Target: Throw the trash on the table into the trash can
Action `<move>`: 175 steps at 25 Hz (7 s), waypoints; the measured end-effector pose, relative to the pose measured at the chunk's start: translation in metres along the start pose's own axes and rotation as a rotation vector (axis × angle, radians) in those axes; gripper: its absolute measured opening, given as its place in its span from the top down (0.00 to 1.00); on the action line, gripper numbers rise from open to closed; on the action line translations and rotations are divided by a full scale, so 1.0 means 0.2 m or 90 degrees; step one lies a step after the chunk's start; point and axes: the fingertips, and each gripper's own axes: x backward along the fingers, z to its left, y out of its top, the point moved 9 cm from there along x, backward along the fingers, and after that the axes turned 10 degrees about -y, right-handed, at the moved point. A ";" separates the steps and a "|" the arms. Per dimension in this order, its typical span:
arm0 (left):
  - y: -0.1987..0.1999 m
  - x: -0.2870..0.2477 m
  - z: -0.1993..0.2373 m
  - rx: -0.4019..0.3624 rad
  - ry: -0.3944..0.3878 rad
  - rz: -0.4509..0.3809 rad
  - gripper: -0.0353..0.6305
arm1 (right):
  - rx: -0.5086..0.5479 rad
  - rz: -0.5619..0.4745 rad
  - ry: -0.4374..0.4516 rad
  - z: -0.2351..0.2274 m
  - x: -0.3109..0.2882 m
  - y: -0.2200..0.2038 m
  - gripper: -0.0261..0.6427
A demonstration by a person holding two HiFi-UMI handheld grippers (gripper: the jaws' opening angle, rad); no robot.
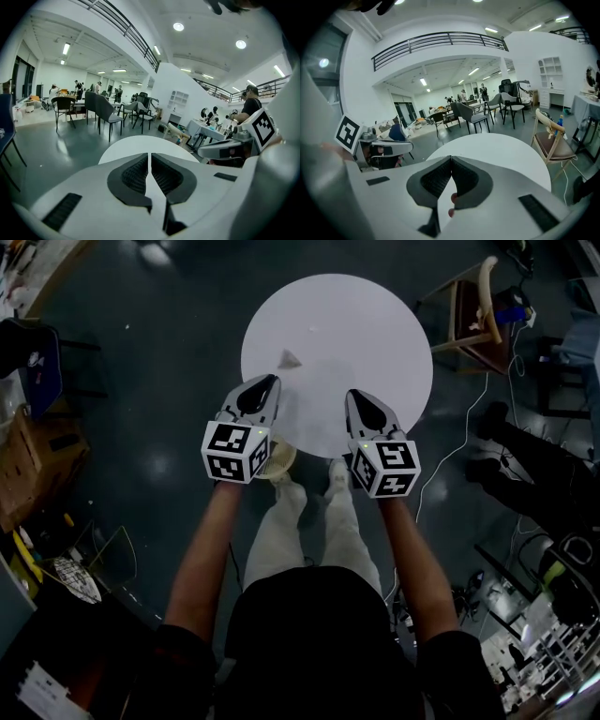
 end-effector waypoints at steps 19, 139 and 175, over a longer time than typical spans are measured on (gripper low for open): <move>-0.35 -0.45 0.27 -0.033 0.011 0.063 0.70 | -0.016 0.044 -0.017 -0.11 -0.30 -0.41 0.93; -2.66 0.39 0.45 0.274 0.270 0.090 0.92 | 0.190 0.265 0.274 0.88 -0.64 -2.19 0.93; -3.01 0.23 0.61 0.268 0.263 0.107 0.77 | 0.219 0.308 0.267 0.85 -0.82 -2.48 0.93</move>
